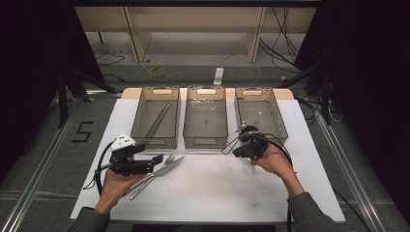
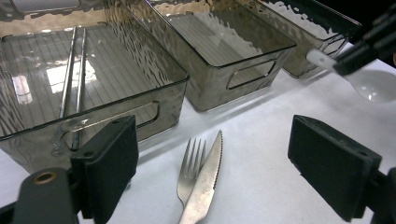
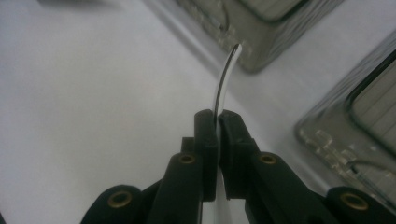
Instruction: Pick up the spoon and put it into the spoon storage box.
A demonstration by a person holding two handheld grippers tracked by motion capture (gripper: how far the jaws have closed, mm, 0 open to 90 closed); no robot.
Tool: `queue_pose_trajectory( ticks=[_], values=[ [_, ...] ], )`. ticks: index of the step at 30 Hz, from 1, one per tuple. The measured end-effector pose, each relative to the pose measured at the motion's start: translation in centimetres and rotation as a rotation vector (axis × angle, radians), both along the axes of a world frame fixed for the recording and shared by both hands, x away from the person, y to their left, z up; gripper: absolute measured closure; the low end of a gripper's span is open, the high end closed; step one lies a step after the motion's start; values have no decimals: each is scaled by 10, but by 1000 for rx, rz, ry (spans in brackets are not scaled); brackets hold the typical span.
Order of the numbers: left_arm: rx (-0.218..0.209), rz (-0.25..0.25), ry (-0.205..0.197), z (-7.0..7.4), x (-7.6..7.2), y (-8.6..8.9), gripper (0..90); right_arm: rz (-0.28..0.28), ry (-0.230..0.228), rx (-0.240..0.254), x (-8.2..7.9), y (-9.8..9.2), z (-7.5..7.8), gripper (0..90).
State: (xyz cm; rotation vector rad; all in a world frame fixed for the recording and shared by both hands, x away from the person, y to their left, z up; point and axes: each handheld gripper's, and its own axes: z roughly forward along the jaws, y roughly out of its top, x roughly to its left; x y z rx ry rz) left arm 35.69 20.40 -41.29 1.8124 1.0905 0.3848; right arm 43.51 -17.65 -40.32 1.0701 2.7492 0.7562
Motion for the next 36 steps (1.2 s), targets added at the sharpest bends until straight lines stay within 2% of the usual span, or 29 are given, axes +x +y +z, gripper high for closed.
queue_pose_trajectory(
  ticks=[5,9,14,23,36],
  values=[
    [-9,3,-8,1,0,2,157,0,-34,12,12,9,14,871],
    [-7,2,-9,1,-1,2,157,-8,-80,60,24,17,27,871],
    [-4,-2,-10,1,-1,2,157,-19,-98,73,38,26,37,871],
    [-1,-1,-8,0,0,1,157,-49,-142,103,58,36,48,871],
    [-7,2,-15,1,-1,1,157,-83,-196,104,81,50,56,870]
  ],
)
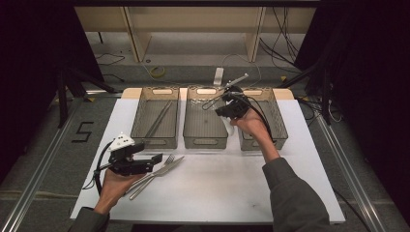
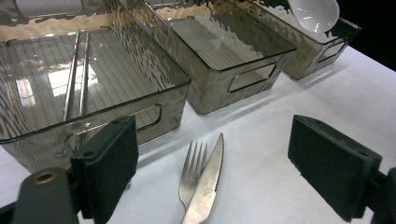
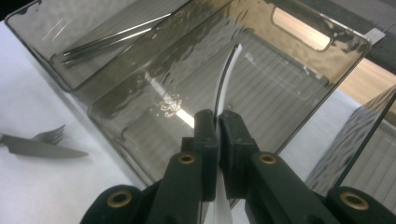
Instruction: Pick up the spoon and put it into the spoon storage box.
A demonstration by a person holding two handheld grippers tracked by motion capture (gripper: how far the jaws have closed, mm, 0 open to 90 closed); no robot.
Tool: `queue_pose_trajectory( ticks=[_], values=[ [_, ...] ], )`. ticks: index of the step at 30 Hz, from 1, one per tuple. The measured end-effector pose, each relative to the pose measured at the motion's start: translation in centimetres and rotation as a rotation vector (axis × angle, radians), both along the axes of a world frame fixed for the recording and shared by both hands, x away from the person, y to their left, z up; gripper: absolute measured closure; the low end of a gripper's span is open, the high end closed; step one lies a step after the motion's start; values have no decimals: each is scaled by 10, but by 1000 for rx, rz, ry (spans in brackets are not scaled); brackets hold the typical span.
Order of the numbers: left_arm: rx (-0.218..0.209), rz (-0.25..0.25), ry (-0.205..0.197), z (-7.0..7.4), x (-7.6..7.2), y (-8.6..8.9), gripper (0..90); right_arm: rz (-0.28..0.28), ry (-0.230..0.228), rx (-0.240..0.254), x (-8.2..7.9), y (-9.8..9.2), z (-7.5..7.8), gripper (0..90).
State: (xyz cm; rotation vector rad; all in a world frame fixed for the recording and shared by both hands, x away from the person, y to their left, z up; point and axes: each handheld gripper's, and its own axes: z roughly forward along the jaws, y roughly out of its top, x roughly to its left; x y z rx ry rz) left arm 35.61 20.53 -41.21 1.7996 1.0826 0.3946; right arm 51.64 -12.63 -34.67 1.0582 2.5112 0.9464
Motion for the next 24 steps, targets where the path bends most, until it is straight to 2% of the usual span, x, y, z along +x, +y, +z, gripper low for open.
queue_pose_trajectory(
  ticks=[11,24],
  values=[
    [1,0,0,0,0,0,157,-23,-6,-6,14,17,-7,870],
    [1,-1,1,0,0,0,157,-59,8,-8,24,25,-18,870]
  ],
)
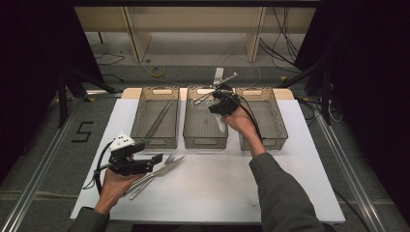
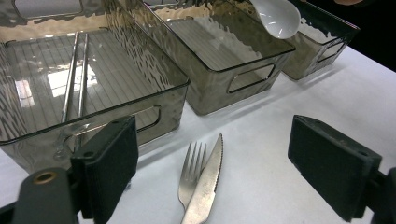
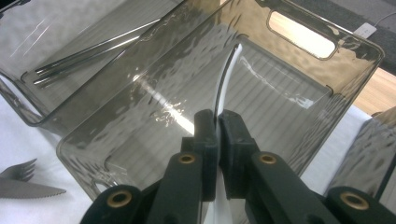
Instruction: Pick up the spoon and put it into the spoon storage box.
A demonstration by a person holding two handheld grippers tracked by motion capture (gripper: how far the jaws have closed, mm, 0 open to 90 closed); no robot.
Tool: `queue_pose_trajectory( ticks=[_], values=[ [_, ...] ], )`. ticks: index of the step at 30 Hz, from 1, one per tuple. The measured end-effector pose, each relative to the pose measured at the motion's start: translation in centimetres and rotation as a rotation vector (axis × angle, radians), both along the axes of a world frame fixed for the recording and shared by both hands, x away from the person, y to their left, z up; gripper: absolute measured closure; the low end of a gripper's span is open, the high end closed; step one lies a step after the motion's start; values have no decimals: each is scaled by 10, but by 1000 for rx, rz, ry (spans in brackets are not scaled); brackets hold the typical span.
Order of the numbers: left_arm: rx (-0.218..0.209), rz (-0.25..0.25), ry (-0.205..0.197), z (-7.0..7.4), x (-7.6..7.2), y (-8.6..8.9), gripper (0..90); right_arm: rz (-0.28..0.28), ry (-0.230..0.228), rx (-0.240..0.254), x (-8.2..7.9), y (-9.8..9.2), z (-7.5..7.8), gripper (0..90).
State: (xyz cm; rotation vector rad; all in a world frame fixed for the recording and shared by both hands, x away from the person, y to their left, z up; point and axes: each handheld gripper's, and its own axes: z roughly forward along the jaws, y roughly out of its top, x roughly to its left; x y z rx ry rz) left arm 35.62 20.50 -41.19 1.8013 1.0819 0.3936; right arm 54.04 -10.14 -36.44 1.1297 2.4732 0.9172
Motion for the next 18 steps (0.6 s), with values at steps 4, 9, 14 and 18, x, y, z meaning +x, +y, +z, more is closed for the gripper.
queue_pose_trajectory(
  ticks=[4,9,14,18],
  values=[
    [-33,-3,7,0,1,2,157,4,0,-6,2,4,-5,870],
    [-31,-2,5,0,1,3,157,4,13,5,4,6,-11,870],
    [-29,-2,5,0,1,3,157,2,21,-3,4,10,-15,870],
    [-32,-3,7,0,1,4,157,4,21,-3,4,12,-17,869]
  ],
)
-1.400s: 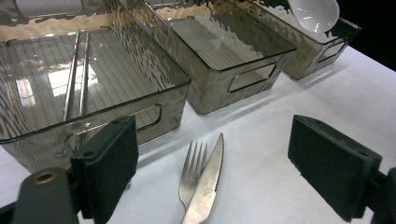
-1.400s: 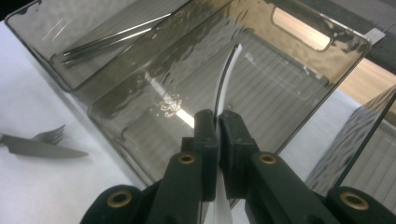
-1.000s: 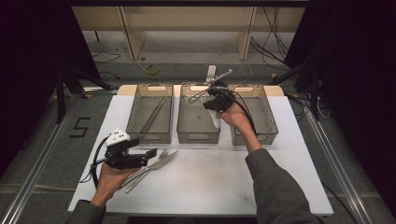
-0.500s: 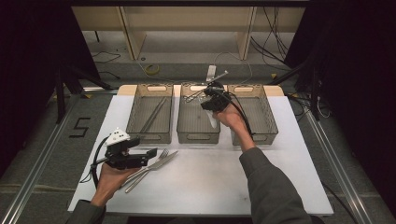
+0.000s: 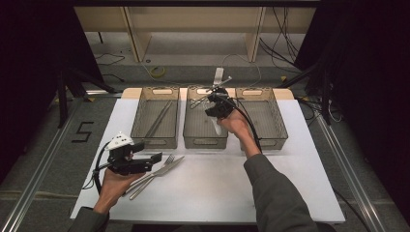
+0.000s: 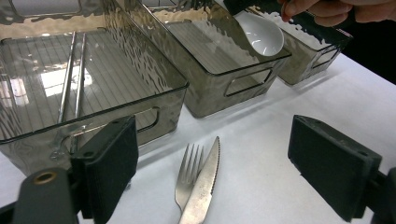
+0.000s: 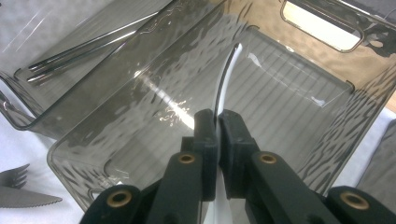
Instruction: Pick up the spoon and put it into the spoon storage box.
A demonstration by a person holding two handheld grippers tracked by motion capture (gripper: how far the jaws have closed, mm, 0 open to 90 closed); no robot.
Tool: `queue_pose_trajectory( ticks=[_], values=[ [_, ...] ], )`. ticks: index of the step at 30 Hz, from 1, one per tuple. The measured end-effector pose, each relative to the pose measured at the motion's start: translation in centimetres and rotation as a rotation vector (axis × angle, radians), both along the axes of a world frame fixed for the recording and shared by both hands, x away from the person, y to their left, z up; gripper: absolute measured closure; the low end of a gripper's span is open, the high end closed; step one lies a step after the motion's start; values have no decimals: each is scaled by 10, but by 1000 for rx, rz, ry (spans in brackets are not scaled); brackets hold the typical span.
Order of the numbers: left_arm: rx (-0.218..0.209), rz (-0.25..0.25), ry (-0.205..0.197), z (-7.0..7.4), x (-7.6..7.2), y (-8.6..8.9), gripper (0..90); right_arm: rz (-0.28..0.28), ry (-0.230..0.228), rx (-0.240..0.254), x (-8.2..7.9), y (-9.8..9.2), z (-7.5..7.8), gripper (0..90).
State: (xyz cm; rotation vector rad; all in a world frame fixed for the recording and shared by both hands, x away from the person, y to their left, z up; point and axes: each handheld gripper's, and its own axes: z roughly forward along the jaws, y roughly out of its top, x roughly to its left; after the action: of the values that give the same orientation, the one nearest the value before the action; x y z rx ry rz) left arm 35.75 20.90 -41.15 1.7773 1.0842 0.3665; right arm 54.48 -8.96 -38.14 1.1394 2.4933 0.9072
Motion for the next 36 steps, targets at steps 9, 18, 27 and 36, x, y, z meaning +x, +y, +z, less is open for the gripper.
queue_pose_trajectory(
  ticks=[9,18,27,36],
  values=[
    [-2,8,-2,1,2,4,157,7,32,3,2,3,-7,812],
    [8,31,11,0,4,9,157,15,42,78,0,-8,3,641],
    [37,23,31,-1,6,9,157,44,40,81,-21,-15,7,473],
    [68,16,86,-3,9,9,157,118,18,99,-59,-22,15,400]
  ],
)
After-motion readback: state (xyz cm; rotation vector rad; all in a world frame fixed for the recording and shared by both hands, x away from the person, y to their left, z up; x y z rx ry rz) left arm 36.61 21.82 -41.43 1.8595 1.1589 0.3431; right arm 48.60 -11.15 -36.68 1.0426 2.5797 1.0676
